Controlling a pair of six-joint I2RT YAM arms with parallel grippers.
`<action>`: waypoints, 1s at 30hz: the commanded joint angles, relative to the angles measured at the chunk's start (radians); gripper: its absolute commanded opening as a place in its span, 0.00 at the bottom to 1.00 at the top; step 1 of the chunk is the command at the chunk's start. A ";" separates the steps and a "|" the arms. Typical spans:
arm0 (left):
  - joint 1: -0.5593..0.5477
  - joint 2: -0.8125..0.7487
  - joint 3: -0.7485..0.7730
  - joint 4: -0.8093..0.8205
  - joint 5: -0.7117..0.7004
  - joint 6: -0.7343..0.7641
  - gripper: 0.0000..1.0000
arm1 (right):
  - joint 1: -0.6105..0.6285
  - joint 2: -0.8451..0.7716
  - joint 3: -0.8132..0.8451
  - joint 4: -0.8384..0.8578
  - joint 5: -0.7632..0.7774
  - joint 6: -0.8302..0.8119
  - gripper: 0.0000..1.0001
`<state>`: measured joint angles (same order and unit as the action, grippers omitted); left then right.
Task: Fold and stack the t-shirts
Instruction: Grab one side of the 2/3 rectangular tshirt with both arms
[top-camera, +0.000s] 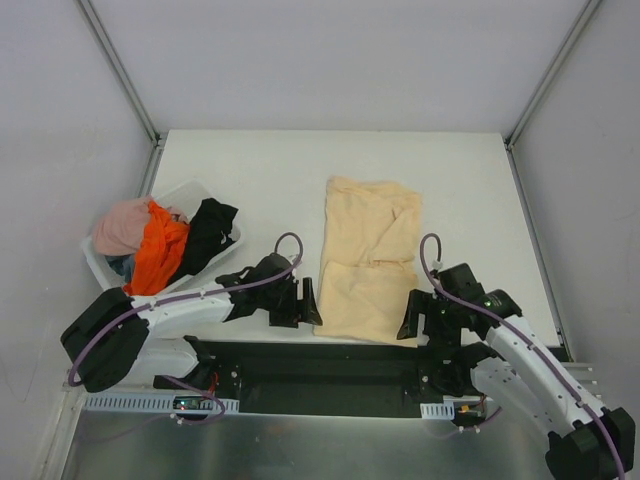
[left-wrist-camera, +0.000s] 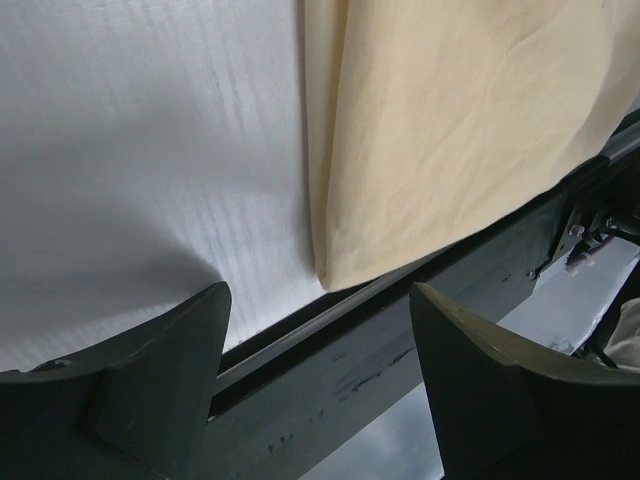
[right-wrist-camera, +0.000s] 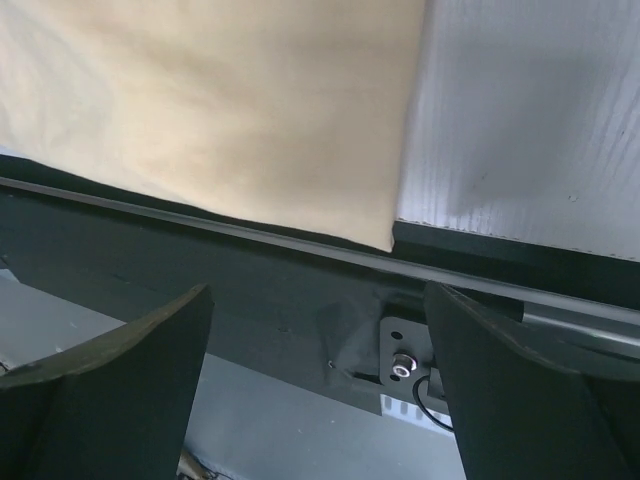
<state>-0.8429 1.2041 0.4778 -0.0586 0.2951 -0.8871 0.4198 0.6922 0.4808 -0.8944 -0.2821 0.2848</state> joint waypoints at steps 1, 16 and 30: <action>-0.025 0.102 0.061 0.055 0.039 -0.013 0.70 | 0.062 0.065 -0.018 0.061 0.047 0.085 0.84; -0.054 0.248 0.120 0.055 0.053 0.017 0.33 | 0.122 0.220 -0.035 0.166 0.158 0.131 0.50; -0.055 0.285 0.165 0.011 0.056 0.050 0.00 | 0.120 0.418 0.081 0.198 0.120 0.096 0.01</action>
<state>-0.8906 1.5032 0.6212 -0.0006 0.3641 -0.8703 0.5365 1.1099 0.5137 -0.7376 -0.1169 0.3958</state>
